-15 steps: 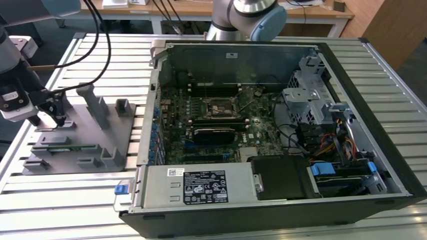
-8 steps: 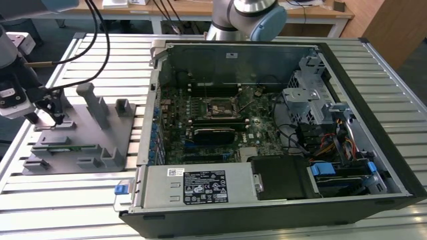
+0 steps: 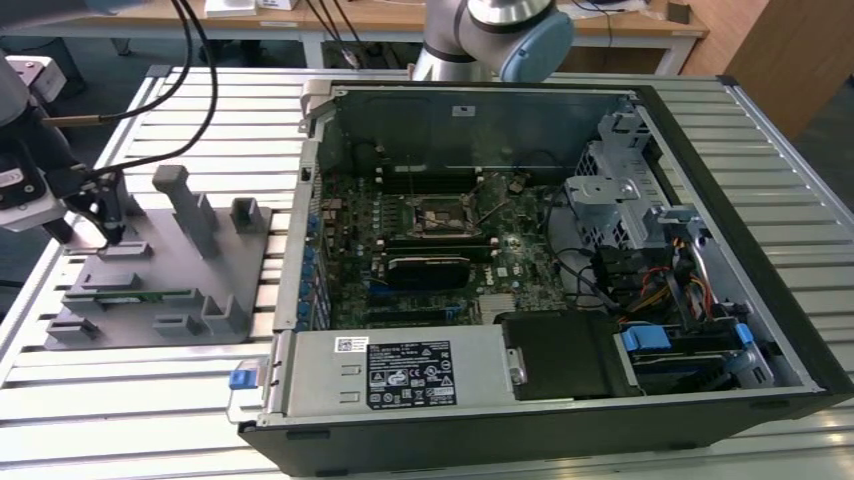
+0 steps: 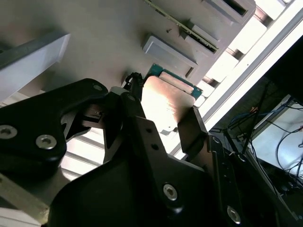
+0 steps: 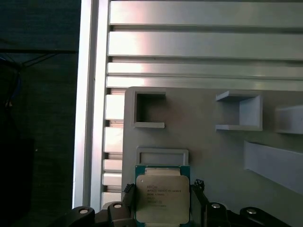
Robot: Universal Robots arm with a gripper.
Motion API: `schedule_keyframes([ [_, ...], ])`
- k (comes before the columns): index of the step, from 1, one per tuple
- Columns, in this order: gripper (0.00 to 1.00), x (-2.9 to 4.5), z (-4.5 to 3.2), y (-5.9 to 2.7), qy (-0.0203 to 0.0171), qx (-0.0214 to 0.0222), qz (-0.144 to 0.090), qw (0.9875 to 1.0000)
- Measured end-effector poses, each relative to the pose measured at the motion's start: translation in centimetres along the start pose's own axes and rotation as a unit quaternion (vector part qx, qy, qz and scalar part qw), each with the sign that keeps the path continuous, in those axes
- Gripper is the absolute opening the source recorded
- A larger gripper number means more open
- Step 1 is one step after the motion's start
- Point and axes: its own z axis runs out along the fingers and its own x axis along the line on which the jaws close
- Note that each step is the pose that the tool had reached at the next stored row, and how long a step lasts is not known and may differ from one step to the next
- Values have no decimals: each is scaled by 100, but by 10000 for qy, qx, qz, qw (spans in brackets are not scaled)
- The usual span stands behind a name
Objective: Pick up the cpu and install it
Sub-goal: 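Pick up the cpu and move it towards the insertion slot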
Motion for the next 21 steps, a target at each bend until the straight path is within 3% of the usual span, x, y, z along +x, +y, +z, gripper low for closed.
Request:
schedule_keyframes([
  [8, 54, 3, -89, 3, -2, 0, 0, 10000],
  [21, 54, 14, -360, 16, -6, 0, 0, 10000],
])
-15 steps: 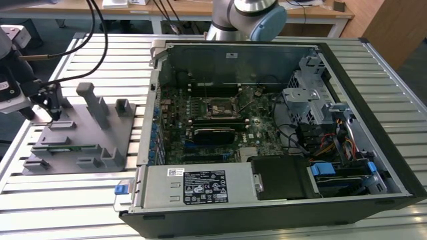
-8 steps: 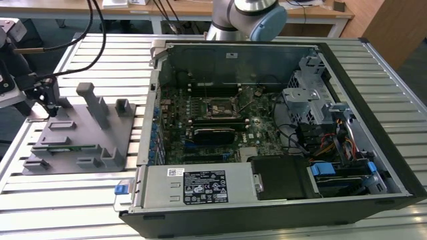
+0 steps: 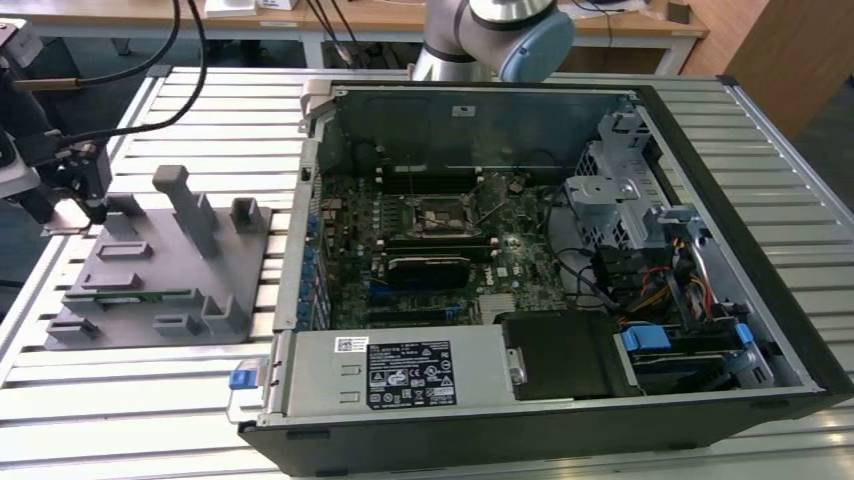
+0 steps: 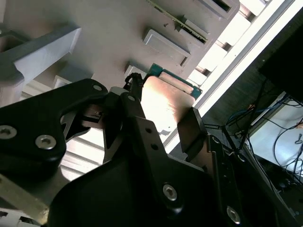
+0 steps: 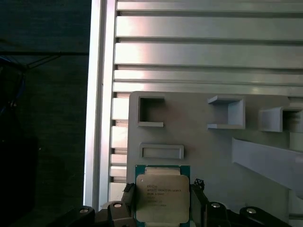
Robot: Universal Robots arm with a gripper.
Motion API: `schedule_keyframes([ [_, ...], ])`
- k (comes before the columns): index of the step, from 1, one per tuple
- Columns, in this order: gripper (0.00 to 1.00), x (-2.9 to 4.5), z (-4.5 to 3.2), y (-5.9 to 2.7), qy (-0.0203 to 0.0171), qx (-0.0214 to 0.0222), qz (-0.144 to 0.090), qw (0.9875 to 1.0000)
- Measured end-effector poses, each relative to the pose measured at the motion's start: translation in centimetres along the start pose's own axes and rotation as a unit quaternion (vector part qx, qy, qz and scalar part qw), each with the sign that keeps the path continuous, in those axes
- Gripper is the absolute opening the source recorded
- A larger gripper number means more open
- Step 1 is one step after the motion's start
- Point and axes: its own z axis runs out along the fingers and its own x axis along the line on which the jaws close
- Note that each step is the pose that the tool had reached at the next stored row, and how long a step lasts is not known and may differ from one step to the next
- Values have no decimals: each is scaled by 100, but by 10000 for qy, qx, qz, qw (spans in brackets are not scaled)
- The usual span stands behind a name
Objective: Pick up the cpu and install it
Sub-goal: 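Pick up the cpu and move it towards the insertion slot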
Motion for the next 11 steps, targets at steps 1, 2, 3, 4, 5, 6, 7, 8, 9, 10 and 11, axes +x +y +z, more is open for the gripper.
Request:
schedule_keyframes([
  [1, 54, 1, -15, 1, 0, 0, 0, 10000],
  [2, 54, 1, -29, 2, 0, 0, 0, 10000],
  [3, 54, 2, -42, 2, 0, 0, 0, 10000],
  [4, 54, 2, -55, 3, -1, 0, 0, 10000],
  [5, 54, 3, -66, 3, 0, 0, 0, 10000],
  [6, 54, 3, -77, 4, -1, 0, 0, 10000],
  [7, 54, 3, -89, 5, -1, 0, 0, 10000],
  [8, 54, 4, -105, 6, -1, 0, 0, 10000],
  [9, 54, 4, -122, 7, -1, 0, 0, 10000],
  [10, 54, 5, -139, 8, -1, 0, 0, 10000],
  [11, 54, 6, -155, 9, -1, 0, 0, 10000],
])
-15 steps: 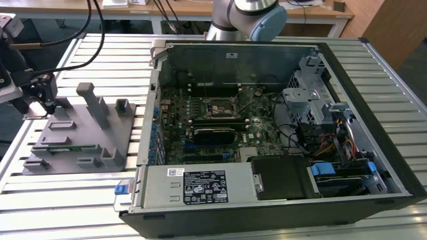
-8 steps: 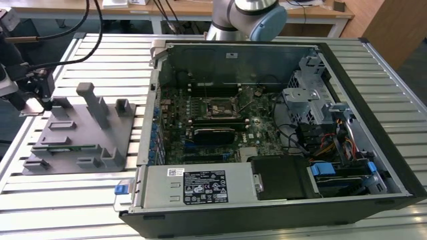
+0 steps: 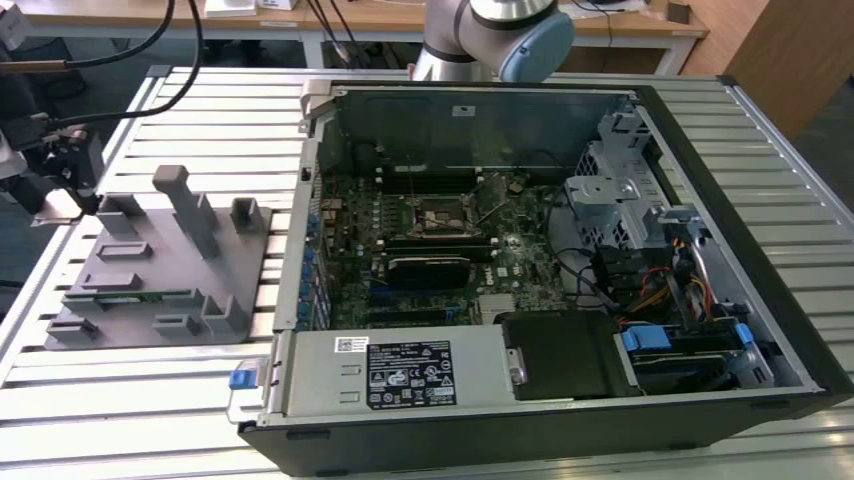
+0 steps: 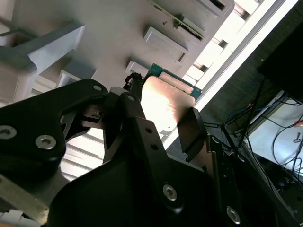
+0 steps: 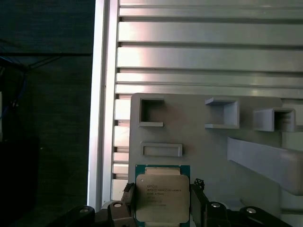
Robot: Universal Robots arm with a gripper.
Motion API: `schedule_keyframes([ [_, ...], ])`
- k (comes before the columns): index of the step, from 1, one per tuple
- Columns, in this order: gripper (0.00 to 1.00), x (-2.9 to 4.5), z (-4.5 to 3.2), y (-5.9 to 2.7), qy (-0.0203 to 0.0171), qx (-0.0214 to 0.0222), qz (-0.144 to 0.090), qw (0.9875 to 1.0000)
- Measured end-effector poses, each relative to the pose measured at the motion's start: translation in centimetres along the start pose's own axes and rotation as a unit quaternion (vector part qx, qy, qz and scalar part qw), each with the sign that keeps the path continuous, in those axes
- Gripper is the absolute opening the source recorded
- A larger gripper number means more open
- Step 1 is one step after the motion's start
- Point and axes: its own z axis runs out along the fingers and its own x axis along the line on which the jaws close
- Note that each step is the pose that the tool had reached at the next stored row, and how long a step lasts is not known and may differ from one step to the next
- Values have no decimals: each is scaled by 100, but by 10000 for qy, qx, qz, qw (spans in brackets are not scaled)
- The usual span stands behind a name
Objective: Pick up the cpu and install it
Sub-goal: 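Pick up the cpu and move it towards the insertion slot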
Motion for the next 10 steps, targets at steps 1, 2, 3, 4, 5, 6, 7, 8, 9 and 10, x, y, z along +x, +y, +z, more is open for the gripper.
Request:
schedule_keyframes([
  [1, 54, 1, -15, 1, 0, 0, 0, 10000],
  [2, 54, 1, -31, 2, 0, 0, 0, 10000],
  [3, 54, 2, -45, 3, 0, 0, 0, 10000],
  [4, 54, 2, -59, 4, -1, 0, 0, 10000],
  [5, 54, 2, -73, 5, -1, 0, 0, 10000],
  [6, 54, 3, -89, 6, -1, 0, 0, 10000],
  [7, 54, 4, -103, 7, -1, 0, 0, 10000],
  [8, 54, 4, -114, 9, -2, 0, 0, 10000],
  [9, 54, 5, -126, 9, -2, 0, 0, 10000],
  [10, 54, 6, -160, 12, -2, 0, 0, 10000],
])
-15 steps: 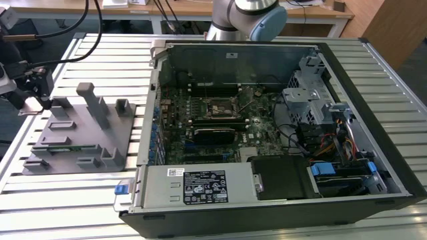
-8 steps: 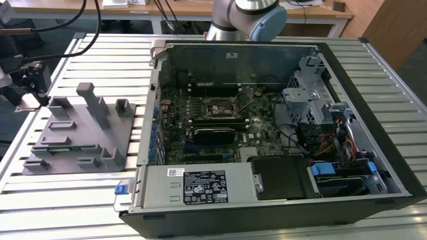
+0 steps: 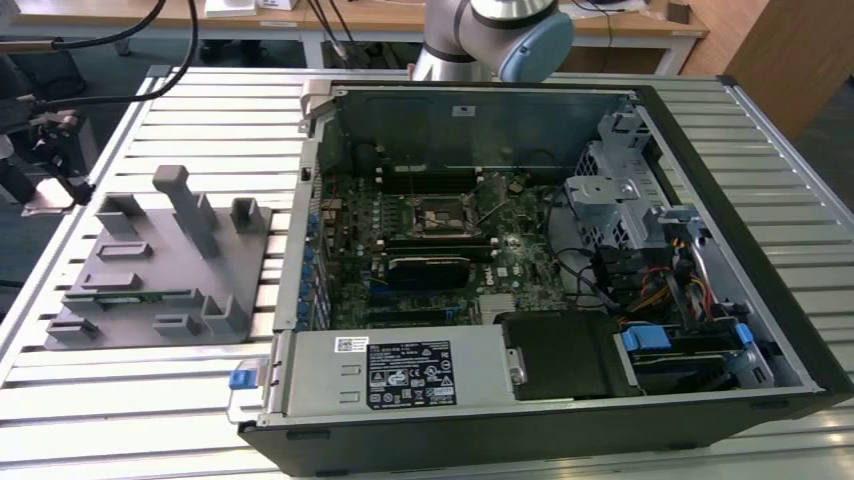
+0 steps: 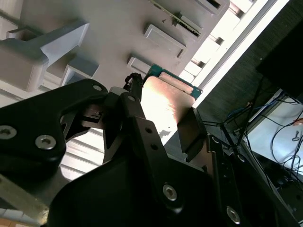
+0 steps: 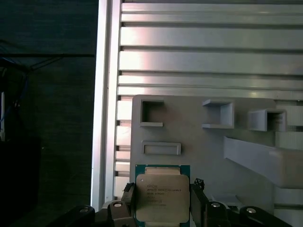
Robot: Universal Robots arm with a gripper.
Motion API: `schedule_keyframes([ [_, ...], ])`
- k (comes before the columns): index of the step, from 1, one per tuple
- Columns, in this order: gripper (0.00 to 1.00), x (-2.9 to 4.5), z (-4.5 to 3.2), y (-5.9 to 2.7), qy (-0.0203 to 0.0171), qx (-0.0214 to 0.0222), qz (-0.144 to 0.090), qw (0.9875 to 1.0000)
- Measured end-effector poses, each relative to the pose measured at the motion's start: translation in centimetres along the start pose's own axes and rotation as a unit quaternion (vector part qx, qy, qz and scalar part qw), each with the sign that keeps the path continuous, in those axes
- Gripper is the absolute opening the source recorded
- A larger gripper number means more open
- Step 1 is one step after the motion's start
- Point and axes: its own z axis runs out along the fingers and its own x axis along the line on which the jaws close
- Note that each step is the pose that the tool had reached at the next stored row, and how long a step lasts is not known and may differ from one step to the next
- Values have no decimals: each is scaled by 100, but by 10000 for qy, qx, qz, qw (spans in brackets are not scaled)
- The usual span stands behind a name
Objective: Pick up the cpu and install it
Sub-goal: 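Pick up the cpu and move it towards the insertion slot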
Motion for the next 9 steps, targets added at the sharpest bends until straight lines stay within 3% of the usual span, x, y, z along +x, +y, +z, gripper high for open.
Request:
schedule_keyframes([
  [9, 54, 5, -140, 10, -1, 0, 0, 10000],
])
